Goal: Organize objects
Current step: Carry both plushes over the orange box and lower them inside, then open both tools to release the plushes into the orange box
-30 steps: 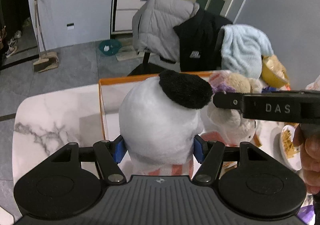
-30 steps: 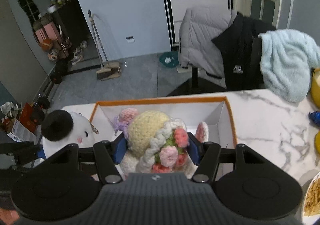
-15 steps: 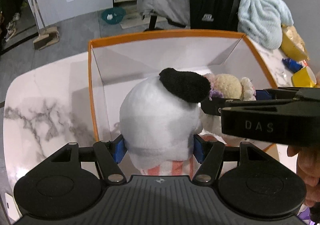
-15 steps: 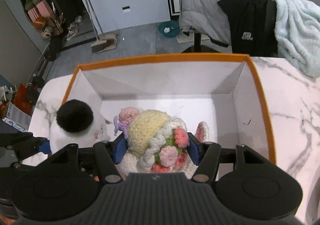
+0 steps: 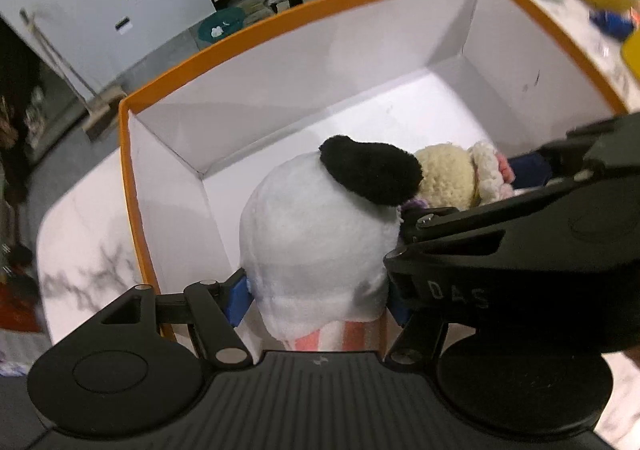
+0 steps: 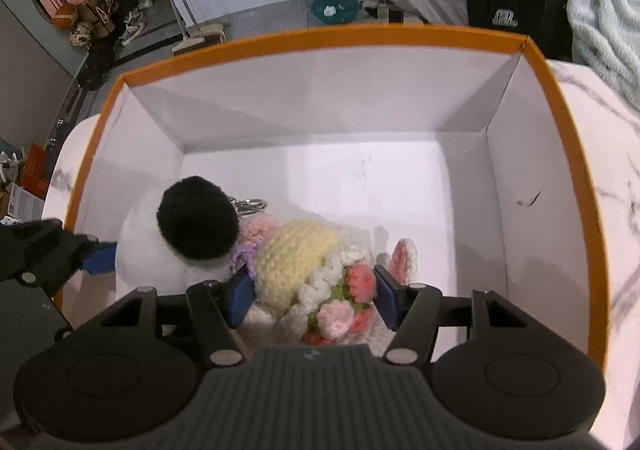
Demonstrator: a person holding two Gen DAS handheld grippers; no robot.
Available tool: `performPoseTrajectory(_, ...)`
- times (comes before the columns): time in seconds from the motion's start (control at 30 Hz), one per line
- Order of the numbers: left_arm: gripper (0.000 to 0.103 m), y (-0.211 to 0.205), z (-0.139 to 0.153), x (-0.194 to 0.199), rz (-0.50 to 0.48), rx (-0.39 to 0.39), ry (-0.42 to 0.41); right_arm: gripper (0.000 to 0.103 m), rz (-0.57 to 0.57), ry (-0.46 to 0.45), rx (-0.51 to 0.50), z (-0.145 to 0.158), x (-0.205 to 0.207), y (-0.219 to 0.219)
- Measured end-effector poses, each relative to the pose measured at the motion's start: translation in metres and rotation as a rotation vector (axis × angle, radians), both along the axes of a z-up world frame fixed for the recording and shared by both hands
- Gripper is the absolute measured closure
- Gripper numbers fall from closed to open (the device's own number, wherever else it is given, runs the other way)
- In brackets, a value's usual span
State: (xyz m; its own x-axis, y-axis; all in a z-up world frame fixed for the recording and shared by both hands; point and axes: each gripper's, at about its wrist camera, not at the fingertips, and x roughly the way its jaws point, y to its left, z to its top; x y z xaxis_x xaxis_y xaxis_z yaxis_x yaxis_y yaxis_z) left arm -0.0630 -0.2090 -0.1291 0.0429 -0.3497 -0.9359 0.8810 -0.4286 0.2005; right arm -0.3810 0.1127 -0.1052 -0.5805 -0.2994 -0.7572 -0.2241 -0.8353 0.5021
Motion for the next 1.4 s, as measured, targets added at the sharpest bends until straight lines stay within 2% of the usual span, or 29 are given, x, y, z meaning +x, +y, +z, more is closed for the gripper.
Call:
performPoseTrajectory(0.13,0.025,0.006,-0.008,-0.009,-0.045,-0.013,-0.08,0.04,0.01,-0.008,-0.001,-0.005,-0.001,-0.006)
performPoseTrajectory(0.33,0.024,0.002,-0.007,-0.009,-0.049,-0.009,-0.092,0.04,0.001,-0.007,-0.007,-0.006,-0.002,-0.003)
performPoseTrajectory(0.43,0.021,0.002,-0.008,-0.01,-0.043,-0.013,-0.09,0.037,-0.007,-0.006,-0.005,-0.006,-0.001,-0.002)
performPoseTrajectory(0.73,0.021,-0.003,-0.003,-0.005,-0.021,-0.013,-0.059,0.032,-0.032,0.011,0.034,0.003,0.003,0.002)
performPoseTrajectory(1.4,0.021,0.005,0.031,-0.006,-0.007,-0.07,-0.006,0.031,-0.066,0.067,0.066,0.034,0.028,0.014)
